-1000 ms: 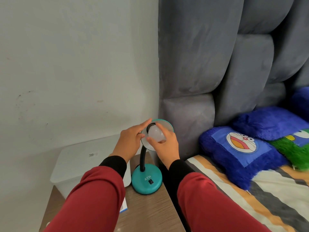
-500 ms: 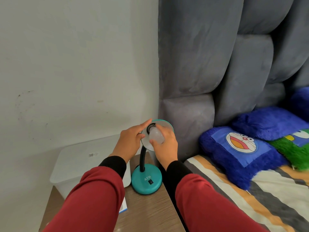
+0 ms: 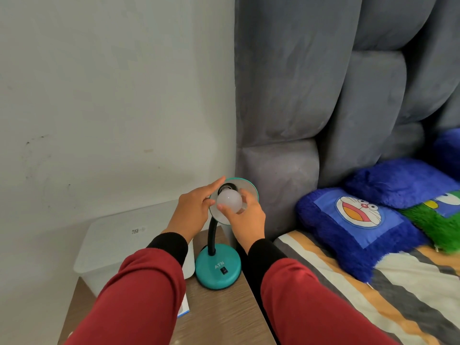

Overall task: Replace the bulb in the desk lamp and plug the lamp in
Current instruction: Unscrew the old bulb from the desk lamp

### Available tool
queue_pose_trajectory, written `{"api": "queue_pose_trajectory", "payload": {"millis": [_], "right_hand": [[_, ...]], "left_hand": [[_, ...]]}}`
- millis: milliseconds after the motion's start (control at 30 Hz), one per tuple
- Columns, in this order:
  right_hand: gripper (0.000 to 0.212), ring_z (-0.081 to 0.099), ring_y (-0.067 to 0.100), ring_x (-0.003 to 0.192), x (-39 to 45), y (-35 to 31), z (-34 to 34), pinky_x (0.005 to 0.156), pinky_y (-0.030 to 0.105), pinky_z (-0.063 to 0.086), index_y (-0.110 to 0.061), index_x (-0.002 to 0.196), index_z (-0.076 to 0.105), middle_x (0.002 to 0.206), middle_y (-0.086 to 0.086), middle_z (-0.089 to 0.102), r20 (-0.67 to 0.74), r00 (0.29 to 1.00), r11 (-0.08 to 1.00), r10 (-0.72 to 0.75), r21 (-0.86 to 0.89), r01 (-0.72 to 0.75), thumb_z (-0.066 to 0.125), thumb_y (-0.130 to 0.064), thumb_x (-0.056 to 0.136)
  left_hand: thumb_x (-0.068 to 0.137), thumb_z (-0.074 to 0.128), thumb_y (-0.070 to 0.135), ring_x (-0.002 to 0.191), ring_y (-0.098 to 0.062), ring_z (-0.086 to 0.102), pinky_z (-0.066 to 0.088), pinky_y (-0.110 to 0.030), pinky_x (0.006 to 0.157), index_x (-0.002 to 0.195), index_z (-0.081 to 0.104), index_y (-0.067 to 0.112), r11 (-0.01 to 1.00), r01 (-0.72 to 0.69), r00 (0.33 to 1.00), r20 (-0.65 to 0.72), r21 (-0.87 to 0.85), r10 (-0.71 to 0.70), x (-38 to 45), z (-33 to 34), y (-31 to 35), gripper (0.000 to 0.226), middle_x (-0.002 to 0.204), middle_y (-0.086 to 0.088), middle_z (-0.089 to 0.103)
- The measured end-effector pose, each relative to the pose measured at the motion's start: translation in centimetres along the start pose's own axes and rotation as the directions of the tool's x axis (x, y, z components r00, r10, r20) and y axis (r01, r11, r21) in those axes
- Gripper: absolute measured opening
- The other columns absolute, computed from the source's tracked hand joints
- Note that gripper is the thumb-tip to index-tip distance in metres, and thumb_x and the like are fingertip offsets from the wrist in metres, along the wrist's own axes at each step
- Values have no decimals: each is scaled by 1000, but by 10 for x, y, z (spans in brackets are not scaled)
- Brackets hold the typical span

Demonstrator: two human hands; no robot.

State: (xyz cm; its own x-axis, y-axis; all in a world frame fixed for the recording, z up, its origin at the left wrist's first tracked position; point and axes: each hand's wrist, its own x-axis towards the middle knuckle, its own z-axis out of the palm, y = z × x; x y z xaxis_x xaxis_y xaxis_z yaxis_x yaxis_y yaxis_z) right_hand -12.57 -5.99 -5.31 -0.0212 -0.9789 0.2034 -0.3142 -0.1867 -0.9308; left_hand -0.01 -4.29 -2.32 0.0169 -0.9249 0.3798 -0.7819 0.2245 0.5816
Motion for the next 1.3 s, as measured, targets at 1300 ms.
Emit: {"api": "queue_pose_trajectory", "payload": {"millis": [1300], "right_hand": [[66, 50, 20, 123, 1, -1, -6, 101, 20, 39, -23, 136, 45, 136, 3, 51, 91, 995, 996, -42, -69, 48, 74, -17, 77]], "left_hand": [[97, 46, 3, 95, -16, 56, 38, -14, 96, 140, 39, 37, 1000, 23, 1000, -7, -1, -23, -2, -2, 4, 55, 119, -13, 62]]}}
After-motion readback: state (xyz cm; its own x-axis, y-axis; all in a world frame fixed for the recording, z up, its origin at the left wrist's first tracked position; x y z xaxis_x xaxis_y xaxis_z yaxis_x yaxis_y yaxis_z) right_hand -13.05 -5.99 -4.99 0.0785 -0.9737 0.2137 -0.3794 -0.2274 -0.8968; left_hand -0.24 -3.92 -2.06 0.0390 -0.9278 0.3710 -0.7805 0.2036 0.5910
